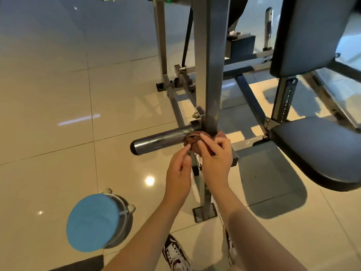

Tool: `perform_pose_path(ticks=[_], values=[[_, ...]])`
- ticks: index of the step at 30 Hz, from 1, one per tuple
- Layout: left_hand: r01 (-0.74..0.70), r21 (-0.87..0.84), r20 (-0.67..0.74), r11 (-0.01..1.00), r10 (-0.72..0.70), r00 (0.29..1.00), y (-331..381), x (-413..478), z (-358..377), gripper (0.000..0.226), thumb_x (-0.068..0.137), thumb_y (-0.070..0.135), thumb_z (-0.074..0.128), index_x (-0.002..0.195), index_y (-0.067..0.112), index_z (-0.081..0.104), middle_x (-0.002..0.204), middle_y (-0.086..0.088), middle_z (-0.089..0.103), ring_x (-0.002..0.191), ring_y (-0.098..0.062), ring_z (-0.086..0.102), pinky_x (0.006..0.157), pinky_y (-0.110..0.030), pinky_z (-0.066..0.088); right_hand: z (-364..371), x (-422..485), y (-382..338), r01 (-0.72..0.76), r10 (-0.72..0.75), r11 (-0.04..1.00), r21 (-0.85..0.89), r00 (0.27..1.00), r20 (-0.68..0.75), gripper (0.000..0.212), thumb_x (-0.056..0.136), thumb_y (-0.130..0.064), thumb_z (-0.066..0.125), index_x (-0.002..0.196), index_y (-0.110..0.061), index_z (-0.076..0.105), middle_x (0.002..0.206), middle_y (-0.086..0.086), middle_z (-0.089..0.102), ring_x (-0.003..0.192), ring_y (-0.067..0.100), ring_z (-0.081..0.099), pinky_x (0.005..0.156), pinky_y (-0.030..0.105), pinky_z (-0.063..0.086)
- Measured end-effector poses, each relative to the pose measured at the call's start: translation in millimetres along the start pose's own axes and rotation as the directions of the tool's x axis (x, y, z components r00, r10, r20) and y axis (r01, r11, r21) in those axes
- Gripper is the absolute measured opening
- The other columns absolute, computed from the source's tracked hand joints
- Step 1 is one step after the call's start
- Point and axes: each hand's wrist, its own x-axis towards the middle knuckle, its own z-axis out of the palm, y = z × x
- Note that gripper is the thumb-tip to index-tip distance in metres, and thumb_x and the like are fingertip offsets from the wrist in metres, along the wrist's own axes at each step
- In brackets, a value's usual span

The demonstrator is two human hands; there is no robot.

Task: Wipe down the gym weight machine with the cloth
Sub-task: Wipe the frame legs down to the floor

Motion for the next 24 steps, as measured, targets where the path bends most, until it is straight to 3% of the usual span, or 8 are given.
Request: perform_pose_path(ticks=[6,10,12,15,17,21,24], values=[[0.048,-0.036,0.079,0.998,-0.045,0.996,2,5,2,0.037,0.109,0.030,0.041,0.145,0.035,0.048,0.140,0.021,0.053,0.125,0.009,0.050,0.101,-0.007,0.040,11,2,-5,-0.036,0.037,0.999,0.019,0.998,-0.053,0.019,0.093,-0.009,0.071,0.109,-0.019,0.074,0.103,-0.004,0.056,0.096,-0.011,0.058,0.083,0.007,0.049],[0.131,-0.076,0.088,0.988,-0.124,0.988,-9,1,9,0.031,0.109,0.031,0.042,0.137,0.038,0.052,0.129,0.027,0.057,0.118,0.011,0.054,0.109,-0.026,0.045,4,-12,29,-0.175,0.178,0.975,-0.139,0.984,0.008,0.018,0.094,-0.014,0.071,0.110,-0.022,0.075,0.103,-0.009,0.057,0.097,0.004,0.063,0.092,0.029,0.058],[0.132,-0.074,0.089,0.988,-0.125,0.988,-14,1,9,0.031,0.109,0.034,0.041,0.138,0.038,0.052,0.131,0.027,0.057,0.122,0.008,0.054,0.112,-0.032,0.044,1,-20,39,-0.216,0.220,0.969,-0.118,0.975,0.027,0.020,0.097,-0.017,0.068,0.116,-0.022,0.074,0.105,-0.014,0.055,0.100,0.006,0.062,0.094,0.029,0.057],[0.106,-0.093,0.031,0.990,-0.104,0.994,-15,0,8,0.034,0.108,0.036,0.042,0.141,0.038,0.051,0.137,0.024,0.056,0.128,0.001,0.052,0.113,-0.034,0.043,-8,-11,26,-0.136,0.138,0.984,-0.119,0.990,0.015,0.020,0.098,-0.020,0.067,0.117,-0.023,0.074,0.107,-0.017,0.053,0.105,0.000,0.057,0.087,0.009,0.051],[0.034,-0.088,0.003,0.996,-0.034,0.999,1,-2,10,0.033,0.108,0.032,0.042,0.138,0.039,0.053,0.137,0.022,0.057,0.128,0.002,0.052,0.110,-0.026,0.042,-17,5,1,-0.026,0.024,0.996,-0.083,0.999,-0.028,0.019,0.097,-0.020,0.067,0.114,-0.020,0.074,0.111,-0.009,0.054,0.106,-0.009,0.051,0.084,0.003,0.046],[-0.113,0.005,-0.015,0.994,0.113,0.993,37,10,13,0.036,0.109,0.026,0.040,0.143,0.037,0.047,0.148,0.020,0.047,0.132,0.017,0.039,0.109,-0.006,0.030,-18,39,-47,0.133,-0.133,0.990,-0.042,0.991,-0.003,0.021,0.097,-0.025,0.067,0.118,-0.026,0.068,0.122,-0.007,0.051,0.112,-0.011,0.048,0.090,0.005,0.046],[-0.123,0.030,0.073,0.992,0.120,0.990,47,28,14,0.038,0.110,0.030,0.037,0.147,0.036,0.045,0.154,0.015,0.044,0.140,0.005,0.037,0.118,-0.022,0.030,-12,36,-43,0.128,-0.129,0.989,-0.069,0.992,-0.012,0.018,0.097,-0.024,0.066,0.114,-0.031,0.067,0.118,-0.013,0.058,0.112,-0.005,0.052,0.096,0.012,0.045]])
